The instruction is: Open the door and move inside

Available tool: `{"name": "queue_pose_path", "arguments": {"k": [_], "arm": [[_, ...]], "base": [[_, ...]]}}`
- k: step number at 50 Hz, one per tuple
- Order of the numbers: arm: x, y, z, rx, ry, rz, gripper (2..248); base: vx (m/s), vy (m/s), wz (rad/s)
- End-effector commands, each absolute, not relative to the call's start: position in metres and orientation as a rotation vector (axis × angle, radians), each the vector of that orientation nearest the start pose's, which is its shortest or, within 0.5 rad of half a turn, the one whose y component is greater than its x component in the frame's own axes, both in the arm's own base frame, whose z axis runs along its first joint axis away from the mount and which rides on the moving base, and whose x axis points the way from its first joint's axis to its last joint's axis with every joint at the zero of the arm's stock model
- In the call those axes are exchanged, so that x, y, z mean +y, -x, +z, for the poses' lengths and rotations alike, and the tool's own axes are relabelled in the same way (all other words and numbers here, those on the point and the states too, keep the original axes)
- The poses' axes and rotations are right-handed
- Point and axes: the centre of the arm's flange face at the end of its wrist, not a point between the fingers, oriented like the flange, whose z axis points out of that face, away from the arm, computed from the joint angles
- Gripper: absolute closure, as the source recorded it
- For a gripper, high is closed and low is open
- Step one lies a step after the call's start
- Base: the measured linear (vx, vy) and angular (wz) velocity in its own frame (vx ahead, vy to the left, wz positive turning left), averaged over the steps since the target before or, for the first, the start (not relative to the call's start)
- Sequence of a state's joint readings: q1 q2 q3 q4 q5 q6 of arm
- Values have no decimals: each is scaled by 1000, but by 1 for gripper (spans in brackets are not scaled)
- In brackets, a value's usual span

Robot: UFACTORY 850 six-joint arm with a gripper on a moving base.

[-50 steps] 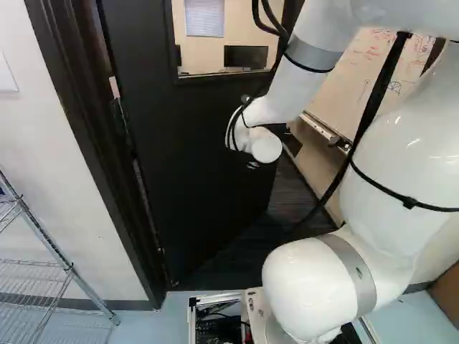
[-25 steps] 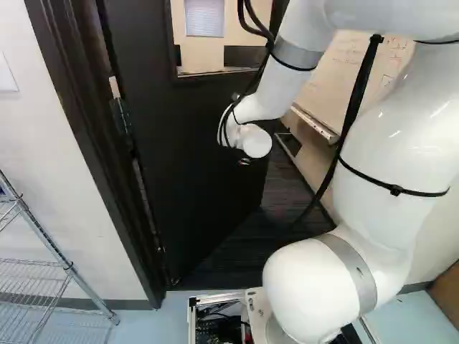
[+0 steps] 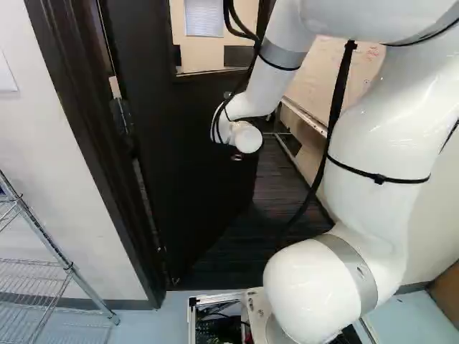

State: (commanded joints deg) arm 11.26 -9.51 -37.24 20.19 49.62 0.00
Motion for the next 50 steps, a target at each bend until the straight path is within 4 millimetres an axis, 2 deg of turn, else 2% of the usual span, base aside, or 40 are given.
{"name": "queue_pose_path", "arguments": {"k": [50], "arm": [[106, -552, 414, 230, 2366, -1919, 3]], "base": [[0, 0, 0]]}}
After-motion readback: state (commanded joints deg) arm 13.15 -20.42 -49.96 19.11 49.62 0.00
